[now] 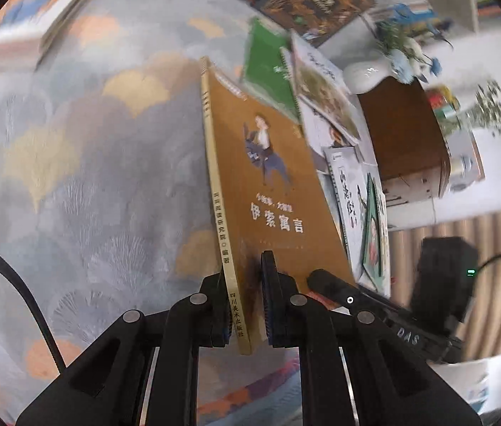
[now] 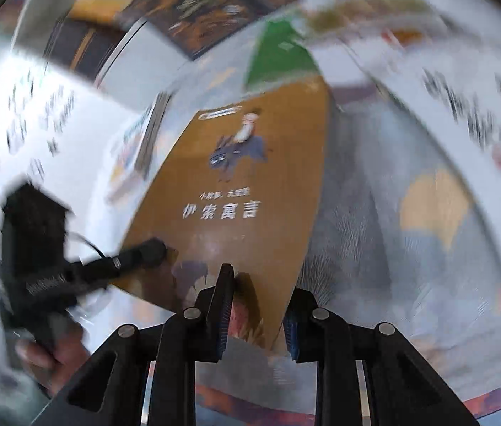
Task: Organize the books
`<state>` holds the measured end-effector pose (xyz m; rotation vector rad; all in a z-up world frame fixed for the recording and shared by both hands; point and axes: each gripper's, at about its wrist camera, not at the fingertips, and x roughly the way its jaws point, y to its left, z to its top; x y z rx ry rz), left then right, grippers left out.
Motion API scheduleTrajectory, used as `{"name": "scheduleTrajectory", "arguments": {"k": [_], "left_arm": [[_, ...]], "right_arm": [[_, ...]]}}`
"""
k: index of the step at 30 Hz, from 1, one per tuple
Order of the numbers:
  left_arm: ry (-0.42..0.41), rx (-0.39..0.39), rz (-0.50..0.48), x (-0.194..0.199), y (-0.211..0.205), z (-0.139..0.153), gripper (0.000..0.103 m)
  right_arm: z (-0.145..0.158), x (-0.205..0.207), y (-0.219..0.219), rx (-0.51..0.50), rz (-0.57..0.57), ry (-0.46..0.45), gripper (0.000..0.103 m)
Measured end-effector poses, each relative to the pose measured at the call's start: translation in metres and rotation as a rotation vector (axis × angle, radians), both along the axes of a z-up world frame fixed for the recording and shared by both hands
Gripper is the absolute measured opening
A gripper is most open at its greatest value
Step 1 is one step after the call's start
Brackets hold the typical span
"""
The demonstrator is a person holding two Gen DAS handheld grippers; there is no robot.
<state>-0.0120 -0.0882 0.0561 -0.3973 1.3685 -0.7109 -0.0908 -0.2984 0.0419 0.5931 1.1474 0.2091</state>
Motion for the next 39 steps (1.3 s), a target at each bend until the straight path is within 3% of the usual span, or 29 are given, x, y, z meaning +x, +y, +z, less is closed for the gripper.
{"name": "scheduleTrajectory", "arguments": {"k": [4,7,11,17,21,28,34,39], "left_arm": [[-0.072,-0.004,-0.005,-0.002,0.011,0.014,0.010],[-0.073,-0.031,0.020,-0.003,0.030,0.018,0.010],[-0.070,-0.065,0.079,-0.001,0.052,0.026,0.010],[-0.164,-0.062,0.213,0.015,0.094,0.051,0.010],[-0.221,-0.068,0.284,0.041,0.130,0.068,0.010],[-0.281,-0.016,0.409,0.103,0.189,0.068,0.010],[-0.264,0.015,0.497,0.149,0.225,0.043,0.011],[-0.212,0.026,0.510,0.179,0.237,0.018,0.012]], "right_arm": [[0.027,0.001,0.030,-0.186,0.175,-0.059,0.024],[0.049,-0.003,0.050,-0.249,0.260,-0.120,0.024],[0.066,0.004,0.076,-0.297,0.334,-0.157,0.024],[0.096,0.028,0.120,-0.346,0.466,-0.250,0.027],[0.109,0.070,0.148,-0.325,0.510,-0.318,0.027],[0.106,0.154,0.207,-0.289,0.564,-0.363,0.027],[0.083,0.220,0.246,-0.260,0.592,-0.339,0.027],[0.057,0.259,0.262,-0.249,0.561,-0.287,0.027]]}}
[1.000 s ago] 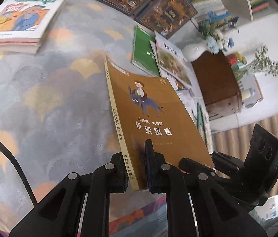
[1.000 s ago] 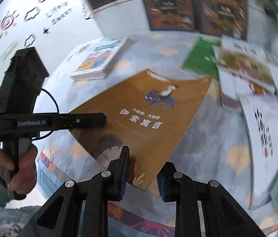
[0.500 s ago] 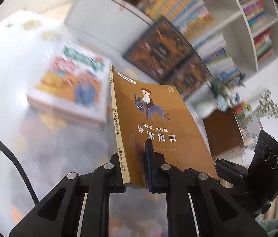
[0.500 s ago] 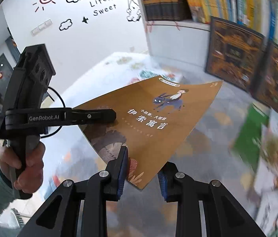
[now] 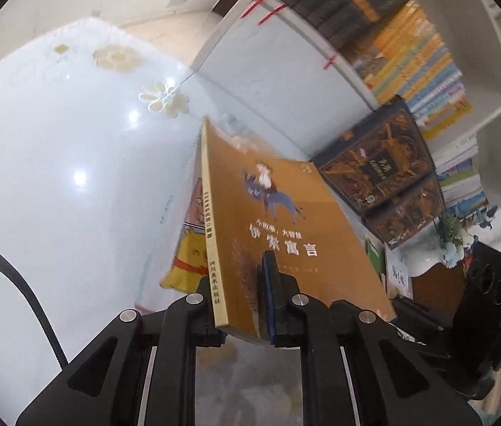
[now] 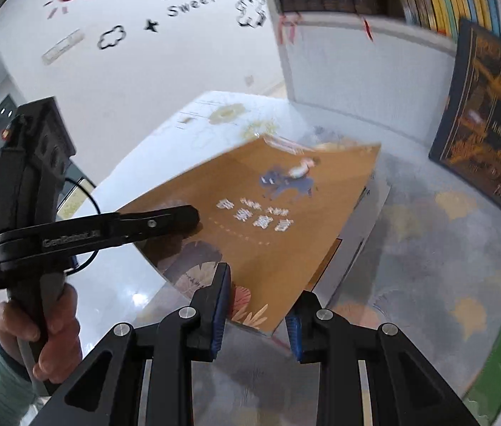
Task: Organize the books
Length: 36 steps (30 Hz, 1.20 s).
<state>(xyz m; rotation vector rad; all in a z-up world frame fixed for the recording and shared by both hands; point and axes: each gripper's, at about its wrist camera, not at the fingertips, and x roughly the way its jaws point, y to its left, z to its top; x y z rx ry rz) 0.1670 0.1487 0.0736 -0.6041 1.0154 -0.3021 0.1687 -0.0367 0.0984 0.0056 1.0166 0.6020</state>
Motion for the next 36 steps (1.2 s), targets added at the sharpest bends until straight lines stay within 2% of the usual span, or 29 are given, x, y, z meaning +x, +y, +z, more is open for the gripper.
{"name": "scheduleTrajectory", "arguments": {"k": [3,6,8,12,15,18,21,25,28,32,34,35,36], "left_arm": [[0.067,-0.001,0.005,0.008,0.003,-0.014,0.018],[0.127,0.055,0.029,0.003,0.008,-0.024,0.020],[0.129,0.092,0.056,-0.011,0.018,-0.021,0.023],[0.126,0.169,0.094,-0.052,0.037,-0.004,0.023],[0.133,0.225,0.099,-0.095,0.048,0.008,0.023],[0.130,0.267,0.129,-0.146,0.057,0.019,0.023],[0.129,0.276,0.205,-0.198,0.065,0.028,0.023],[0.130,0.243,0.356,-0.276,0.066,0.041,0.023],[0.143,0.260,0.424,-0.330,0.049,0.058,0.023],[0.135,0.291,0.490,-0.389,0.024,0.094,0.023],[0.112,0.297,0.520,-0.415,0.015,0.111,0.027],[0.103,0.306,0.541,-0.425,0.011,0.117,0.028],[0.103,0.318,0.565,-0.434,0.009,0.120,0.028]], "right_arm": [[-0.022,0.012,-0.002,0.042,-0.043,0.097,0.027],[-0.041,0.013,0.000,0.048,-0.061,0.179,0.029],[-0.049,0.009,0.002,0.025,-0.056,0.200,0.031],[-0.042,-0.006,-0.007,0.047,-0.032,0.232,0.036],[-0.040,-0.030,-0.026,0.033,-0.008,0.242,0.036],[-0.047,-0.059,-0.045,-0.028,0.040,0.238,0.037],[-0.058,-0.087,-0.069,-0.082,0.087,0.259,0.037],[-0.061,-0.119,-0.099,-0.087,0.097,0.281,0.037],[-0.046,-0.154,-0.118,-0.042,0.128,0.287,0.037],[-0.021,-0.185,-0.127,-0.029,0.238,0.223,0.037],[-0.009,-0.198,-0.132,-0.017,0.281,0.193,0.037],[-0.004,-0.207,-0.136,-0.010,0.300,0.173,0.040],[-0.002,-0.215,-0.139,-0.003,0.308,0.160,0.048]]}}
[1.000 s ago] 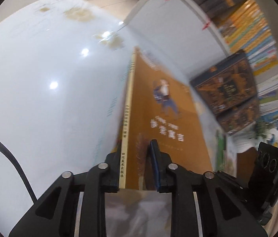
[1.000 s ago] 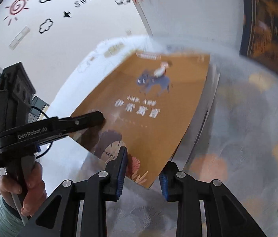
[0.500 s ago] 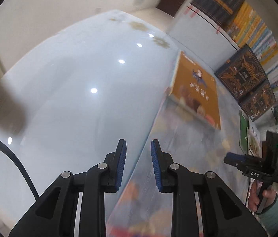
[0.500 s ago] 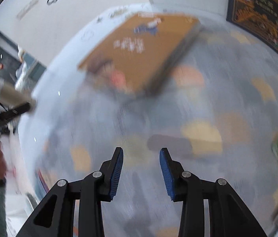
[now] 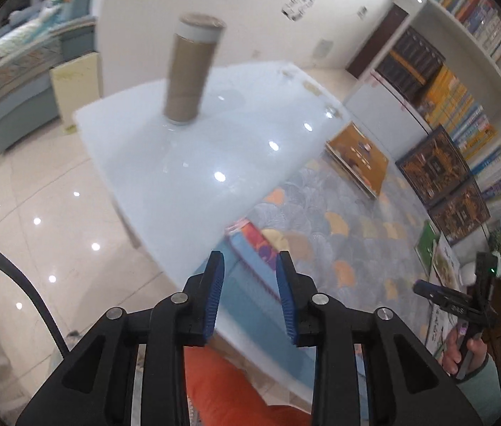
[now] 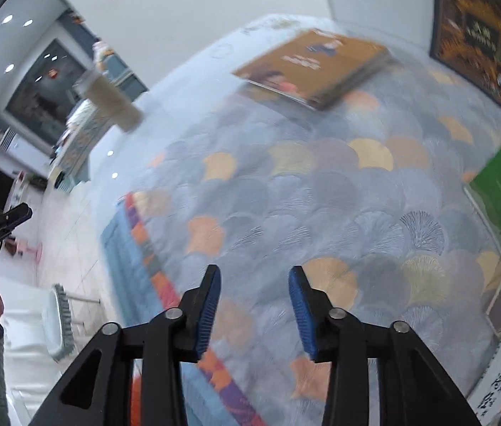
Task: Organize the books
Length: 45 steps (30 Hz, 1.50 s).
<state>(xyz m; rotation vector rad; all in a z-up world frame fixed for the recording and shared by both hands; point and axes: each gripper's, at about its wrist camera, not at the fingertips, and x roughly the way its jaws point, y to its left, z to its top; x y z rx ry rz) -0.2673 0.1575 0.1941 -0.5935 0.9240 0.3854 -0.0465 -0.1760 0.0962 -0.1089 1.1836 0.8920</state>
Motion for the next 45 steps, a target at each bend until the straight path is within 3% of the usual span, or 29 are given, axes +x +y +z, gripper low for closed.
{"name": "scheduleTrajectory", "arguments": {"k": [4,8,11,15,17,21,25,29,31,36,40,45], "left_arm": [[-0.013,-0.016,0.071,-0.026,-0.010,0.007,0.028],[0.012,-0.001,0.090,-0.042,-0.014,0.008,0.028],[0.026,-0.013,0.099,-0.055,-0.003,0.005,0.028],[0.031,-0.017,0.143,-0.064,0.028,-0.003,0.028],[0.028,-0.018,0.155,-0.063,0.044,-0.007,0.028],[0.023,-0.052,0.137,-0.032,0.079,-0.015,0.028],[0.016,-0.018,0.014,0.024,0.097,-0.009,0.027],[0.004,0.038,-0.331,0.105,0.073,0.002,0.028],[0.065,-0.020,-0.505,0.144,0.052,-0.011,0.028],[0.127,-0.155,-0.687,0.200,0.009,-0.055,0.027],[0.117,-0.144,-0.718,0.212,-0.026,-0.059,0.028],[0.078,-0.150,-0.589,0.210,-0.059,-0.068,0.027]], "right_arm": [[0.002,-0.017,-0.009,0.044,0.032,0.011,0.053],[-0.023,-0.018,-0.004,0.023,0.040,0.065,0.053],[-0.049,-0.010,0.015,0.005,0.037,0.163,0.053],[-0.065,0.005,0.044,0.000,0.013,0.209,0.053],[-0.056,0.011,0.055,0.008,-0.006,0.180,0.053],[-0.023,0.014,0.067,-0.011,-0.031,0.003,0.053],[-0.014,0.034,0.080,-0.031,-0.118,-0.030,0.053],[-0.018,0.058,0.077,-0.039,-0.320,0.006,0.053],[-0.026,0.064,0.067,-0.020,-0.442,0.080,0.053],[-0.029,0.057,0.043,0.004,-0.606,0.101,0.053],[-0.048,0.048,0.026,0.017,-0.628,0.162,0.054],[-0.051,0.044,0.015,-0.020,-0.503,0.153,0.054]]}}
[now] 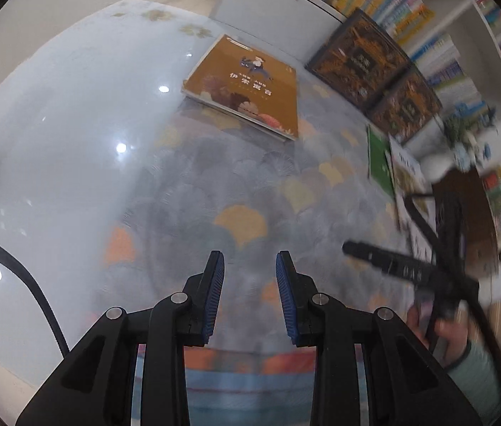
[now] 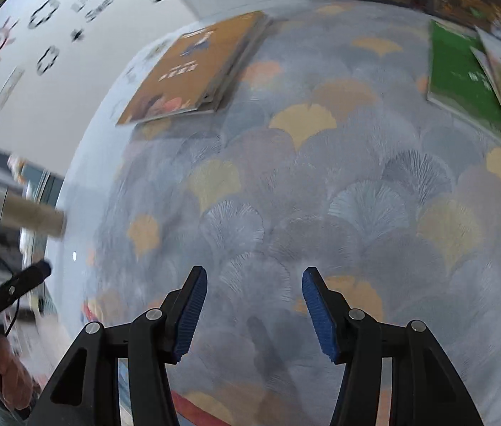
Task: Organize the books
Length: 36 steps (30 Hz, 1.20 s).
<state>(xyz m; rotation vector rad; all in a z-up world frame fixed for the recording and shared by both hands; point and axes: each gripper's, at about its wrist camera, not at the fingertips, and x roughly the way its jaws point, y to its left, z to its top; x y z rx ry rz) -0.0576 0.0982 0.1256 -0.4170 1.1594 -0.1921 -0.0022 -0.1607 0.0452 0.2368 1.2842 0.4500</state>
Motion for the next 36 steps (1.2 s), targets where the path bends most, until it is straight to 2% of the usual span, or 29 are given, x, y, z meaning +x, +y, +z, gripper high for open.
{"name": "scheduleTrajectory", "arguments": {"k": [3,5,9,13,16,22,26,27,29,30,31,34,36], "left_arm": [[-0.006,-0.090,0.112,-0.019,-0.024,-0.015,0.027],[0.007,-0.126,0.172,-0.036,-0.042,-0.027,0.027],[0.050,-0.114,0.193,-0.053,-0.064,-0.035,0.027],[0.057,-0.083,0.184,-0.047,-0.082,-0.020,0.027],[0.031,-0.050,0.138,-0.034,-0.095,-0.005,0.028],[0.035,0.073,0.036,0.009,-0.123,0.007,0.028],[0.024,0.102,-0.076,0.048,-0.150,0.012,0.028],[0.014,0.096,-0.112,0.058,-0.159,0.013,0.029],[-0.012,0.073,-0.186,0.079,-0.180,0.014,0.047],[-0.025,0.057,-0.218,0.091,-0.191,0.014,0.063],[-0.040,0.033,-0.250,0.106,-0.204,0.012,0.067],[-0.037,-0.019,-0.355,0.135,-0.240,0.009,0.067],[-0.060,-0.036,-0.423,0.151,-0.266,0.007,0.067]], "right_arm": [[0.001,0.001,-0.010,-0.046,0.092,-0.040,0.054],[-0.008,0.006,-0.020,-0.066,0.116,-0.032,0.054],[-0.024,0.015,-0.043,0.002,0.083,0.035,0.054],[-0.016,0.017,-0.058,0.063,0.058,0.042,0.054],[-0.001,0.018,-0.074,0.067,0.051,-0.006,0.054],[0.018,0.014,-0.137,0.089,-0.080,-0.052,0.054],[0.035,0.005,-0.176,0.106,-0.157,-0.110,0.054],[0.040,0.001,-0.185,0.118,-0.183,-0.126,0.054],[0.050,-0.003,-0.197,0.133,-0.238,-0.146,0.054],[0.055,-0.005,-0.205,0.132,-0.271,-0.152,0.054],[0.059,-0.006,-0.211,0.121,-0.296,-0.154,0.054],[0.074,-0.008,-0.235,0.075,-0.398,-0.165,0.056],[0.081,-0.010,-0.254,0.032,-0.464,-0.182,0.071]]}}
